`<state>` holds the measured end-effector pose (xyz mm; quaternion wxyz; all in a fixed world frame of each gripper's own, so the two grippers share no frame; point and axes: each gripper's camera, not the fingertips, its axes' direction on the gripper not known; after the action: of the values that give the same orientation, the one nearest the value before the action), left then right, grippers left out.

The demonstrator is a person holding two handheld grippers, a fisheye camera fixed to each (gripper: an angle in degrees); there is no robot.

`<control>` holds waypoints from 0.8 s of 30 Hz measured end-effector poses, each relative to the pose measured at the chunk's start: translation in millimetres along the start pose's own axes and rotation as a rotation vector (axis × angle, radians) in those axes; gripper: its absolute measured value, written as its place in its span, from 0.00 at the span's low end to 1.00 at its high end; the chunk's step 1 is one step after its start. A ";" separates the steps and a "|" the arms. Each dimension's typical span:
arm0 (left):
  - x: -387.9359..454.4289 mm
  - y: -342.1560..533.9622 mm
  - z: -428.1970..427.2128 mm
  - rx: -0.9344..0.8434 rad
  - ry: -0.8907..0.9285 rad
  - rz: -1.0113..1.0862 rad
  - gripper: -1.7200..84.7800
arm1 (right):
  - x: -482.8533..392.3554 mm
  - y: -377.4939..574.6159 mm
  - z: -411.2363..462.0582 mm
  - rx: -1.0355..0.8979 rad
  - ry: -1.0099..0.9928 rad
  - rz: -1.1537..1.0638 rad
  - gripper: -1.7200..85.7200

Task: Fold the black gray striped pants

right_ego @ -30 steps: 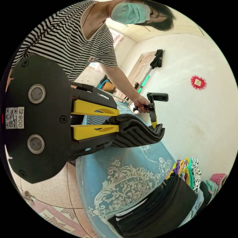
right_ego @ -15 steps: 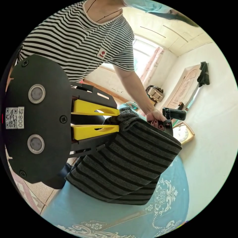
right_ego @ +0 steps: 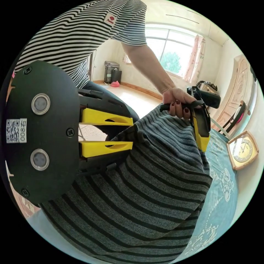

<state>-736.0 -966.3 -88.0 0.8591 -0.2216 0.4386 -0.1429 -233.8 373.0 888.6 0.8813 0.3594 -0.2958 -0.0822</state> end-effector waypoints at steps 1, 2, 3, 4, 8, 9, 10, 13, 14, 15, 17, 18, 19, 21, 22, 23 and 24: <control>5.5 17.8 15.6 -0.029 0.008 0.020 0.02 | -2.6 -3.2 -0.3 -0.003 -0.001 -0.006 0.12; 7.9 26.8 23.9 -0.045 0.013 0.027 0.02 | -8.7 -9.3 -2.2 -0.012 -0.011 -0.027 0.11; 10.9 45.4 40.6 -0.078 0.027 0.034 0.02 | -14.8 -15.3 -5.0 -0.024 -0.027 -0.047 0.11; 10.9 65.0 57.6 -0.127 0.008 0.029 0.02 | -17.8 -18.2 -6.7 -0.030 -0.031 -0.054 0.11; -1.7 123.2 91.1 -0.272 -0.152 -0.032 0.02 | -27.5 -39.7 -46.7 0.042 -0.006 -0.095 0.09; -4.4 138.6 89.5 -0.222 -0.156 -0.045 0.02 | -23.4 -51.5 -63.3 0.074 0.057 -0.099 0.09; -7.2 150.3 88.9 -0.207 -0.178 -0.061 0.02 | -20.3 -58.7 -71.3 0.089 0.096 -0.097 0.09; -8.2 170.5 91.1 -0.195 -0.214 -0.049 0.02 | -5.1 -103.5 -103.5 0.141 0.298 -0.104 0.09; -7.1 173.8 91.2 -0.184 -0.211 -0.039 0.02 | -2.0 -122.9 -108.7 0.143 0.388 -0.130 0.09; -5.1 180.1 92.5 -0.165 -0.197 -0.020 0.02 | 3.0 -143.3 -108.9 0.126 0.477 -0.124 0.09; -5.1 189.5 99.2 -0.162 -0.173 -0.006 0.02 | 10.3 -170.8 -102.6 0.077 0.563 -0.136 0.09; -6.3 196.8 107.3 -0.187 -0.171 0.005 0.02 | 17.3 -185.5 -94.2 0.042 0.607 -0.149 0.09; -8.7 205.6 116.9 -0.226 -0.203 0.003 0.02 | 22.1 -192.2 -88.7 0.013 0.628 -0.152 0.09; -12.4 220.3 125.9 -0.241 -0.224 -0.004 0.02 | 43.8 -210.7 -69.4 -0.119 0.668 -0.141 0.07; -14.5 229.1 126.2 -0.218 -0.216 -0.014 0.02 | 45.5 -212.5 -70.2 -0.122 0.663 -0.151 0.06; -15.6 233.2 126.4 -0.213 -0.215 -0.017 0.02 | 46.1 -215.3 -78.2 -0.104 0.666 -0.169 0.05; -16.8 241.1 127.2 -0.206 -0.214 -0.020 0.02 | 48.9 -219.2 -87.8 -0.095 0.693 -0.170 0.04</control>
<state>-629.5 -718.9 -132.7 0.8721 -0.3271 0.3546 -0.0814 -128.2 247.3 712.0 0.9349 0.3480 0.0557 -0.0419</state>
